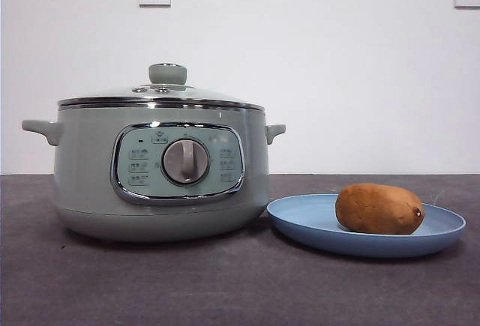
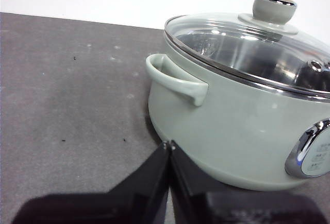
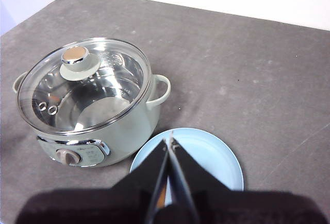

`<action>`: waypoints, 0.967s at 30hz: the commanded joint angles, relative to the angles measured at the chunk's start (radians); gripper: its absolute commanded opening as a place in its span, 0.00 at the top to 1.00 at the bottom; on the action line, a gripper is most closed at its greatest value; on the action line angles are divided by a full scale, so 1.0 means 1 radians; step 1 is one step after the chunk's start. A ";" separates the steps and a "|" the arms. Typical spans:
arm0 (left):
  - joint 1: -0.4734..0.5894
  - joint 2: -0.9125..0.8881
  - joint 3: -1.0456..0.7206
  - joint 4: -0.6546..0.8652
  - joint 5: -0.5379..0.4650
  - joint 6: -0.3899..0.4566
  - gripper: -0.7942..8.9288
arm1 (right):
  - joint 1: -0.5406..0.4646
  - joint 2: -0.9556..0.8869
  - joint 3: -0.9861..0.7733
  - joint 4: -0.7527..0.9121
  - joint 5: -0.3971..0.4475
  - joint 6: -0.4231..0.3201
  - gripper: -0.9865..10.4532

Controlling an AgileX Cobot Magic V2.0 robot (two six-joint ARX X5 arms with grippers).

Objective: Take the potato out from the steamer,put the potato on the plate,close the lid

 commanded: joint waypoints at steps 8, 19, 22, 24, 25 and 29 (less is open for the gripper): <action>0.003 -0.002 -0.013 0.002 -0.001 -0.003 0.92 | -0.059 -0.066 -0.002 -0.010 0.004 -0.088 0.91; 0.003 -0.002 -0.013 0.003 -0.001 -0.003 0.92 | -0.360 -0.168 -0.169 0.175 0.022 -0.055 0.91; 0.003 -0.002 -0.013 0.002 -0.001 -0.003 0.92 | -0.391 -0.227 -0.309 0.318 0.022 0.009 0.91; 0.003 -0.002 -0.013 0.002 -0.001 -0.003 0.92 | -0.393 -0.277 -0.425 0.426 0.023 0.044 0.91; 0.003 -0.002 -0.013 0.003 -0.001 -0.003 0.92 | -0.393 -0.300 -0.478 0.473 0.023 0.052 0.91; 0.003 -0.002 -0.013 0.002 -0.001 -0.003 0.92 | -0.395 -0.411 -0.721 0.669 0.023 0.101 0.91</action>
